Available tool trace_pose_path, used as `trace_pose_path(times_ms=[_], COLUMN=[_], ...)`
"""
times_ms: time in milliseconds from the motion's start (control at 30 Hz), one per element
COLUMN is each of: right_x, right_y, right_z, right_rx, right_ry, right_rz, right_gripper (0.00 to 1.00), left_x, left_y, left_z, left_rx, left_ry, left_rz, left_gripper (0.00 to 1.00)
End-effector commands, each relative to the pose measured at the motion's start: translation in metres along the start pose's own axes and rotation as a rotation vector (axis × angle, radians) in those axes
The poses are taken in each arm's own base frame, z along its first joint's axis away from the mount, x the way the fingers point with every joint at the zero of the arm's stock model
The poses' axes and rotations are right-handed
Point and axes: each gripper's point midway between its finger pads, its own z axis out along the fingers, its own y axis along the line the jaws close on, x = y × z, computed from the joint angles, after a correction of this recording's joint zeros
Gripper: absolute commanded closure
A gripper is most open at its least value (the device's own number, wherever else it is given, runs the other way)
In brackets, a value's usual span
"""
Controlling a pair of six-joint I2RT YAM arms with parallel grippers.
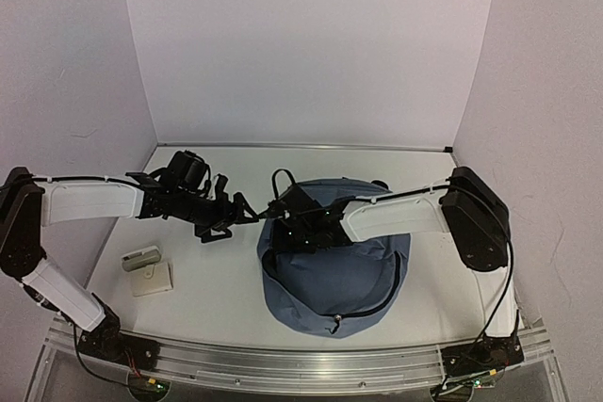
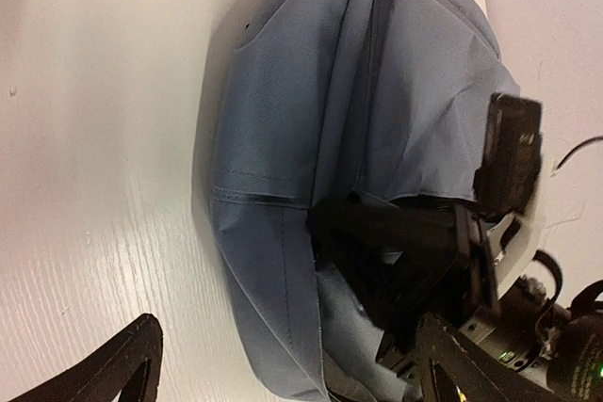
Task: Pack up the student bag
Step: Zip the student bag at the center of the board.
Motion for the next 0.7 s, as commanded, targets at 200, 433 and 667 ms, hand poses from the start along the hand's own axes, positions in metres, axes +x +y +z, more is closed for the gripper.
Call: trace_pose_path(times_ms=[200, 433, 667], right_x=[0.037, 0.033, 0.013], right_y=[0.048, 0.015, 0.016], right_z=[-0.076, -0.11, -0.112], right_rx=[-0.244, -0.177, -0.216], right_ry=[0.111, 0.016, -0.093], right_rz=[0.011, 0.101, 0.25], right_gripper=[1.0, 0.89, 0.65], left_x=[-0.045, -0.039, -0.017], left_y=[-0.026, -0.038, -0.025], left_z=[0.013, 0.046, 0.054], left_rx=[0.061, 0.135, 0.123], left_ry=[-0.067, 0.076, 0.112], left_rz=[0.054, 0.087, 0.052], left_gripper=[0.06, 0.06, 0.25])
